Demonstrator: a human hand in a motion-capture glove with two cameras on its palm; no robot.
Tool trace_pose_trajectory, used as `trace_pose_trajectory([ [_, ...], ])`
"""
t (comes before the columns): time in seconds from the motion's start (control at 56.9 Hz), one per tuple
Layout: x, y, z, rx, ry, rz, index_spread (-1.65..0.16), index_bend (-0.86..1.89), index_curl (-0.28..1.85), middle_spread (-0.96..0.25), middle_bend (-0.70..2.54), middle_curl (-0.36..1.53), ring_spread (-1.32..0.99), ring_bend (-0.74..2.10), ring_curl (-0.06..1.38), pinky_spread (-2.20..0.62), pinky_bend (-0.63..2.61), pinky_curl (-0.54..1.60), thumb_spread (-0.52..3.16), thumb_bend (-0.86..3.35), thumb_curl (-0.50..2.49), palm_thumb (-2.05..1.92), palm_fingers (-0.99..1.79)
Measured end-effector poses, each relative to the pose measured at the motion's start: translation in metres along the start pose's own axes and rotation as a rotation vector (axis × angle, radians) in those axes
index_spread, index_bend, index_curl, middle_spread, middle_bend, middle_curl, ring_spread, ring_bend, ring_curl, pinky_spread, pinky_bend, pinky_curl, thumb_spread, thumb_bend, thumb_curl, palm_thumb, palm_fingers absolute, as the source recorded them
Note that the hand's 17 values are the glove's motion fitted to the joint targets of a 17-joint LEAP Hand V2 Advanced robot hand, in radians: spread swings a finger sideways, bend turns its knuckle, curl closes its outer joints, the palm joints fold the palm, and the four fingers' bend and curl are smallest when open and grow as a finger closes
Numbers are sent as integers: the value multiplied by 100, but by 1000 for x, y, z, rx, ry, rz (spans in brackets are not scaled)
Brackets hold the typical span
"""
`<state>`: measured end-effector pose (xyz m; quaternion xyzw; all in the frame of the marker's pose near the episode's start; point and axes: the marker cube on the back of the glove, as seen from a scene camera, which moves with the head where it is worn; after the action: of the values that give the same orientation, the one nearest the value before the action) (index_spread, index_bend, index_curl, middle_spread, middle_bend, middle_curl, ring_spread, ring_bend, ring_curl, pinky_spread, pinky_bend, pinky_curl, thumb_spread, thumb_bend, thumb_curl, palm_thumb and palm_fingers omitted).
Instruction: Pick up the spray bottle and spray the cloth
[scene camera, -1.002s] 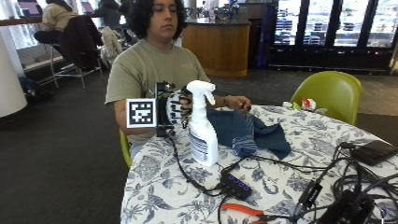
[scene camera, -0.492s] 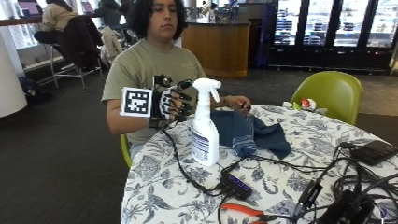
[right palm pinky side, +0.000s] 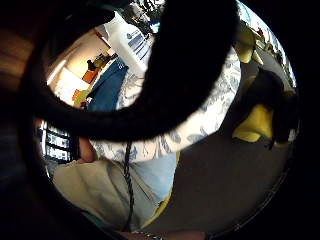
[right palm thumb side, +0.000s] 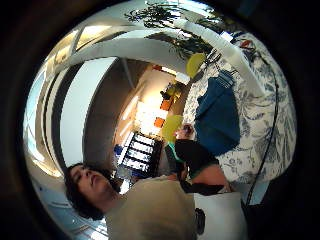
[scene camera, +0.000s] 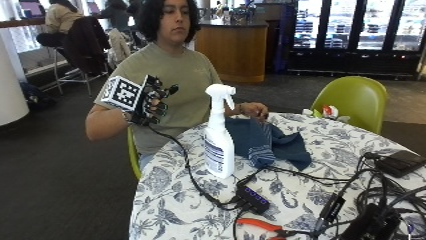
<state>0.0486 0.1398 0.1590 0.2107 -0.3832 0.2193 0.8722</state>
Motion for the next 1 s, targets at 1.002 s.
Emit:
trace_pose_trajectory([
  [1.002, 13, -240, 81, 313, -404, 121, -24, 7, 17, 7, 23, 36, -1, 56, 35, 14, 53, 36, 85, -3, 42, 84, 37],
])
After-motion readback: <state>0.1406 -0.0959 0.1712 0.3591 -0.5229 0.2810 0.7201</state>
